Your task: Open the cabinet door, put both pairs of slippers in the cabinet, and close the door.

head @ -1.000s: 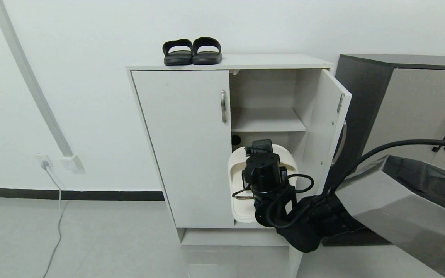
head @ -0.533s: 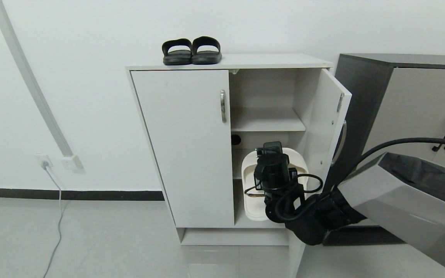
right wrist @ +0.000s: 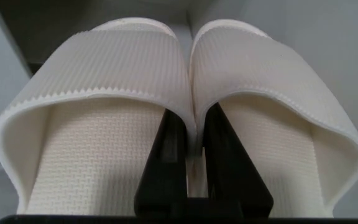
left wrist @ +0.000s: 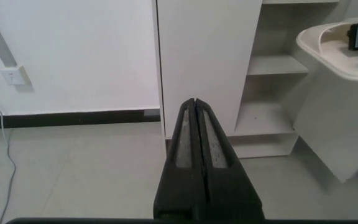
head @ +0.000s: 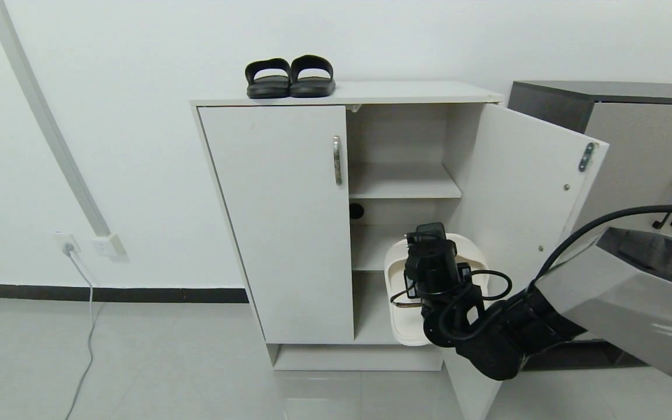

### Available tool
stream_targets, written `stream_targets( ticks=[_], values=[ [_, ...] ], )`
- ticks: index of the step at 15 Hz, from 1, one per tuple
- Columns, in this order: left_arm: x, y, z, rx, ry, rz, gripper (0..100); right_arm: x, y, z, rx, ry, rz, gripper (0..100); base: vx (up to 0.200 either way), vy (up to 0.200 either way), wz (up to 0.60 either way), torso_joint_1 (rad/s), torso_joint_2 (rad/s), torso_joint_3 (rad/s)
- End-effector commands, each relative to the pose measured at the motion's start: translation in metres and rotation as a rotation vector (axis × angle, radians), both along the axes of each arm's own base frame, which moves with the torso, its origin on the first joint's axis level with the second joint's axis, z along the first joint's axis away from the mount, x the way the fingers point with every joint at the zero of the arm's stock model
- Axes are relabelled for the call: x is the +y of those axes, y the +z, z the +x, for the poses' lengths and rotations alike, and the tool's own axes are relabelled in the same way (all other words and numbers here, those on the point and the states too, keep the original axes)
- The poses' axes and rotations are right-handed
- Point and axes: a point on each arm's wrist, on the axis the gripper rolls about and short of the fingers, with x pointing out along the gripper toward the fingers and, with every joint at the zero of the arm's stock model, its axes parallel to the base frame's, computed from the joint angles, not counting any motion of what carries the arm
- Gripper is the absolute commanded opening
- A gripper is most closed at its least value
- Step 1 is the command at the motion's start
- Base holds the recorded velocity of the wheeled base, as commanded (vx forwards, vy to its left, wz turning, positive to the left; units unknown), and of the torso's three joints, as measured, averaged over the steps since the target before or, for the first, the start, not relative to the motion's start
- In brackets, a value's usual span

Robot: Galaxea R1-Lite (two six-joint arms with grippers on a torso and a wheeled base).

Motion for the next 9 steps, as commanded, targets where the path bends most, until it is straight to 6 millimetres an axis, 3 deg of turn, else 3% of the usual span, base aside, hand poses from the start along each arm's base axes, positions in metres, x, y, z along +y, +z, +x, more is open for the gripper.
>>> stream_targets(
  ticks=[1, 9],
  values=[
    [0.000, 0.000, 0.000, 0.003, 0.000, 0.000, 0, -0.009, 0.008, -0.003, -0.006, -0.011, 0.007, 0, 0.000, 0.000, 0.00, 0.000, 0.00, 0.000],
    [0.000, 0.000, 0.000, 0.001, 0.000, 0.001, 0, 0.001, 0.004, -0.010, -0.021, 0.034, 0.042, 0, 0.000, 0.000, 0.00, 0.000, 0.00, 0.000]
  ],
)
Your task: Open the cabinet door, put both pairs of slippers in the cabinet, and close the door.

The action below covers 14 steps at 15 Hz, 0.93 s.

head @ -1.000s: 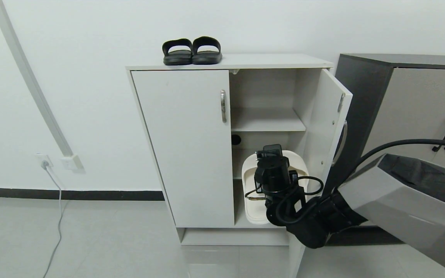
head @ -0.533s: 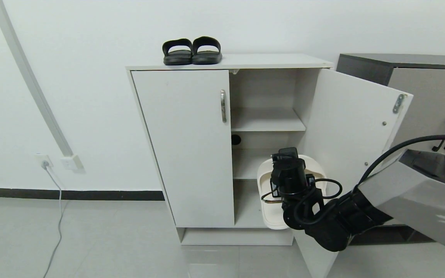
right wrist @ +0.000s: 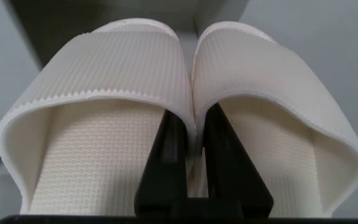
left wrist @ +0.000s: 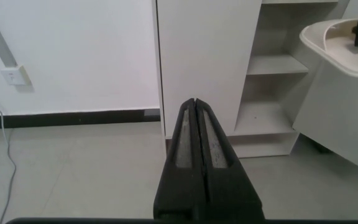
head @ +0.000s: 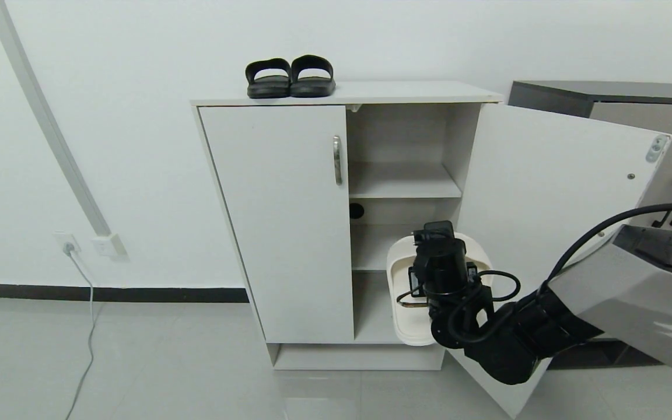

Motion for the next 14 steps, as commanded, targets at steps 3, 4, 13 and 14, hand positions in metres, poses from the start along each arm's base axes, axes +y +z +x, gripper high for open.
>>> stream_targets(
  ticks=[3, 4, 13, 14],
  values=[
    [0.000, 0.000, 0.000, 0.001, 0.000, 0.001, 0, 0.008, -0.002, -0.005, -0.021, 0.073, 0.039, 0, 0.000, 0.000, 0.00, 0.000, 0.00, 0.000],
    [0.000, 0.000, 0.000, 0.001, 0.000, 0.001, 0, 0.009, -0.003, -0.007, -0.021, 0.089, 0.046, 0, 0.000, 0.000, 0.00, 0.000, 0.00, 0.000],
    [0.000, 0.000, 0.000, 0.003, 0.000, -0.001, 0, 0.015, -0.019, -0.013, 0.005, 0.148, 0.077, 0, 0.000, -0.067, 0.00, 0.001, 0.00, 0.001],
    [0.000, 0.000, 0.000, 0.001, 0.000, -0.001, 0, 0.019, -0.024, -0.014, 0.013, 0.152, 0.085, 0, 0.000, 0.000, 0.00, 0.000, 0.00, 0.000]
  ],
)
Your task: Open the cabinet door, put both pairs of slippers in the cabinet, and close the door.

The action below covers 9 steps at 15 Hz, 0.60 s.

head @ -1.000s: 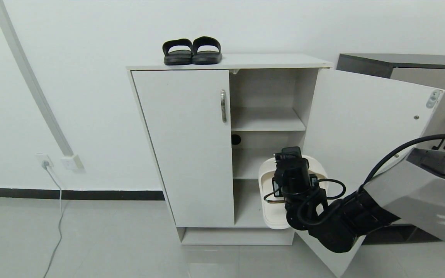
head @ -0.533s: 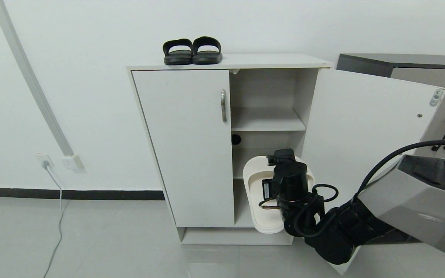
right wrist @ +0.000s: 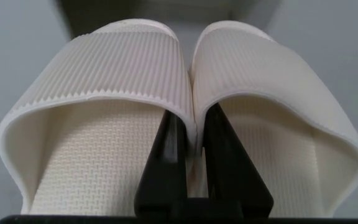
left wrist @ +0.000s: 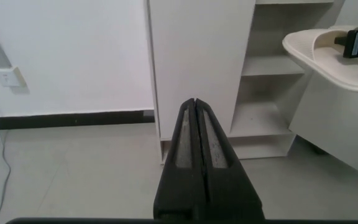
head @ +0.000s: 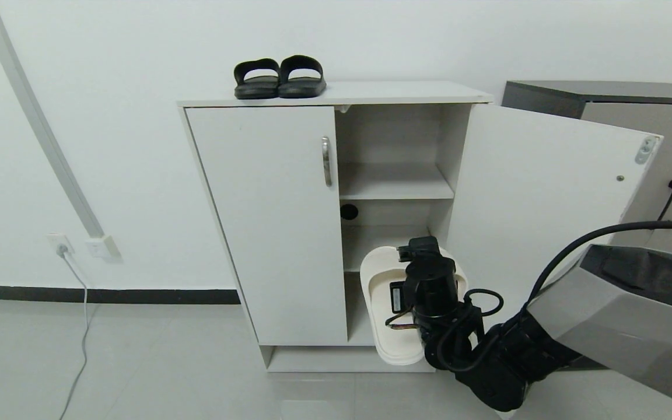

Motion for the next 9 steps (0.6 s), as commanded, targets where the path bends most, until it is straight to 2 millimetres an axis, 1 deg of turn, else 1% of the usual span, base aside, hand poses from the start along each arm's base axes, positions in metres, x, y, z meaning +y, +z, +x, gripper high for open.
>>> stream_targets(
  ticks=[1, 5, 9],
  values=[
    [0.000, 0.000, 0.000, 0.000, 0.000, 0.001, 0, 0.008, -0.009, -0.001, 0.010, 0.012, 0.002, 0, 0.000, 0.000, 0.00, 0.000, 0.00, 0.000],
    [0.000, 0.000, 0.000, 0.000, 0.000, 0.001, 0, 0.021, -0.029, -0.001, 0.027, 0.034, -0.007, 0, 0.000, 0.000, 0.00, 0.000, 0.00, 0.000],
    [0.000, 0.000, 0.000, 0.000, 0.000, 0.001, 0, 0.023, -0.034, 0.000, 0.027, 0.054, 0.002, 0, 0.000, 0.000, 0.00, 0.000, 0.00, 0.000]
  ],
)
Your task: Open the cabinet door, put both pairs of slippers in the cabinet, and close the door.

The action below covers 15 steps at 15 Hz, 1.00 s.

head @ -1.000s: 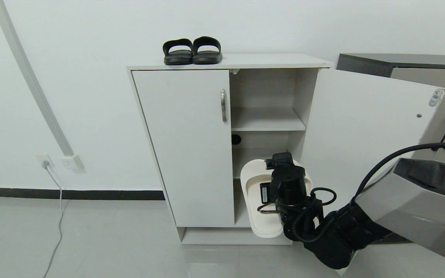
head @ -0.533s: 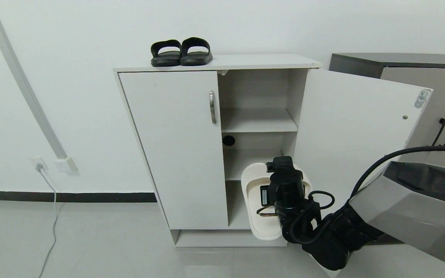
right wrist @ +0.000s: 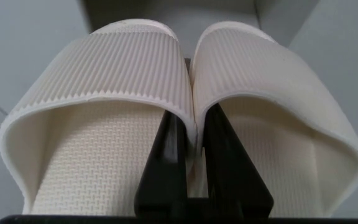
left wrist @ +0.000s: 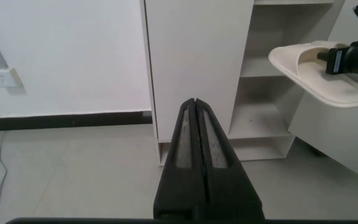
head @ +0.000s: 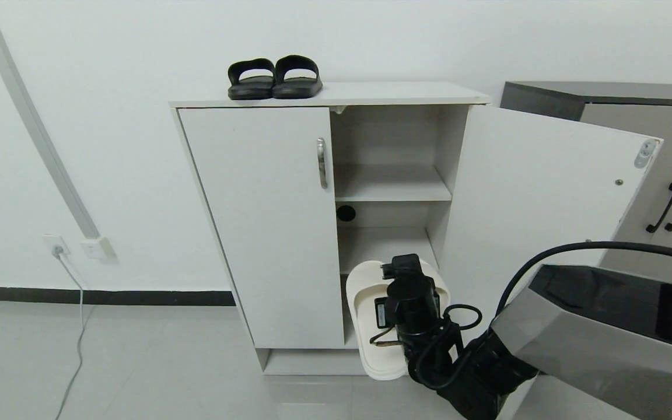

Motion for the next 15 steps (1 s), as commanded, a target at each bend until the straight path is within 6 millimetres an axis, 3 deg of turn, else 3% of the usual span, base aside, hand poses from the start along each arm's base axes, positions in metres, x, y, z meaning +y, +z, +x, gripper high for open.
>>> stream_targets(
  ticks=[1, 5, 15],
  values=[
    [0.000, 0.000, 0.000, 0.001, 0.000, 0.000, 0, 0.003, -0.007, 0.001, 0.006, 0.010, -0.002, 0, 0.000, 0.000, 0.00, 0.000, 0.00, 0.000],
    [0.000, 0.000, 0.000, 0.001, 0.000, 0.000, 0, 0.008, -0.007, 0.005, -0.005, 0.010, 0.015, 0, 0.000, 0.000, 0.00, 0.001, 0.00, -0.023],
    [0.000, 0.000, 0.000, 0.001, 0.000, 0.000, 0, 0.012, -0.017, 0.009, 0.001, 0.010, 0.010, 0, 0.000, 0.000, 0.00, 0.003, 0.00, -0.177]
  ],
)
